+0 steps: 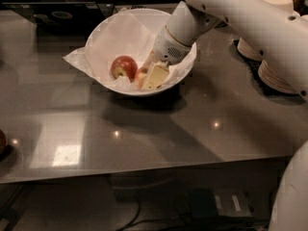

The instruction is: Pick apple from white bowl

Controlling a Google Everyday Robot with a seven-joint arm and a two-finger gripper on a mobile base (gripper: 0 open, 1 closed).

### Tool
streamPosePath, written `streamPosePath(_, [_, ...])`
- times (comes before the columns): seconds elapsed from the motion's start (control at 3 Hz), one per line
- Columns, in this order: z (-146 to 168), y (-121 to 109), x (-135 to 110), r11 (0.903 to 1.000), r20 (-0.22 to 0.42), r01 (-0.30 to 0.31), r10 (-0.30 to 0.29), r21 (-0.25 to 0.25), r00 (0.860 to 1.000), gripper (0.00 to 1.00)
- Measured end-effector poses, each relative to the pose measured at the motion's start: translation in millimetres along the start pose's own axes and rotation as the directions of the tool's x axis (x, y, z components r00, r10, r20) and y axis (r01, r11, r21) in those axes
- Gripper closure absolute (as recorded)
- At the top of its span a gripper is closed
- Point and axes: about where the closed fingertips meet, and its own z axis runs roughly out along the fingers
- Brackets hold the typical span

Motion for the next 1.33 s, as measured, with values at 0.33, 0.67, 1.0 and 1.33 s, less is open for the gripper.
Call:
streamPosePath(0.33, [-4, 1, -1, 0.9999, 0.037, 0.01, -0.01, -0.007, 0.999, 1.0])
streamPosePath(0.67, [-23, 3, -2, 0.9991, 0.183, 0.038, -0.033, -0.02, 0.983, 1.0])
streamPosePath(1.0, [-63, 8, -5, 0.9963, 0.359, 0.086, -0.077, -0.007, 0.93, 1.0])
streamPosePath(1.33, [-93, 12, -12, 0.9918, 0.461, 0.128, -0.117, 0.008, 0.88, 1.0])
